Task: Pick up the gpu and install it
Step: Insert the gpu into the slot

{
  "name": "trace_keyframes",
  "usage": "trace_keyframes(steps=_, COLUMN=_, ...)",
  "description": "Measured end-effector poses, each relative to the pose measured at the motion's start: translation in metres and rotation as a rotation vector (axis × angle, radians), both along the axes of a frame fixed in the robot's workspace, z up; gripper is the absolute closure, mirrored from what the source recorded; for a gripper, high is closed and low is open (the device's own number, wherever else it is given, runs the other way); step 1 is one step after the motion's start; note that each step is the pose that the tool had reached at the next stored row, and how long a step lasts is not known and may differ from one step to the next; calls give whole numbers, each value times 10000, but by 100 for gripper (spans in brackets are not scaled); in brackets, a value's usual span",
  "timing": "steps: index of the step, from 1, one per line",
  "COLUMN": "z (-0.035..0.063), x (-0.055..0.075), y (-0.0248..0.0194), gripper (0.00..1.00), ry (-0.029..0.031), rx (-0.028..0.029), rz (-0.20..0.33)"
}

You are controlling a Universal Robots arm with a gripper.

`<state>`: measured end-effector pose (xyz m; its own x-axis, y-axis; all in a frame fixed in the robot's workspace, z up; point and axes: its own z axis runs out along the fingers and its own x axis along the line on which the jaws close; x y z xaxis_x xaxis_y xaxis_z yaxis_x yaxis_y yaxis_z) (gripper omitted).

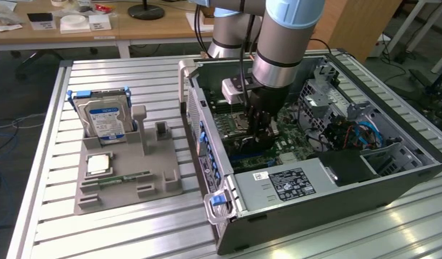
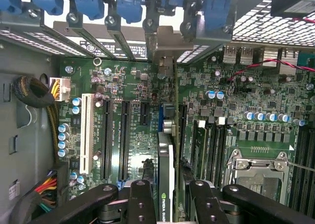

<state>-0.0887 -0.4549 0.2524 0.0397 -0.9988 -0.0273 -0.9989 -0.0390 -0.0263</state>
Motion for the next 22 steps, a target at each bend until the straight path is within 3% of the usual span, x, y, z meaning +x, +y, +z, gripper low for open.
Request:
trace_keyframes(steps=7, z=-2, x=0, y=0, gripper=66, ry=-1, rx=1, rz=1)
trace_keyframes(steps=9, z=-1, x=0, y=0, gripper=67, ry=0, rx=-1, rz=1)
trace_keyframes(steps=10, z=-1, x=0, y=0, gripper=74, ry=0, rx=0, rz=1)
trace_keyframes(steps=22, z=1, x=1, y=0, gripper=74, ry=-3, rx=5, rz=1)
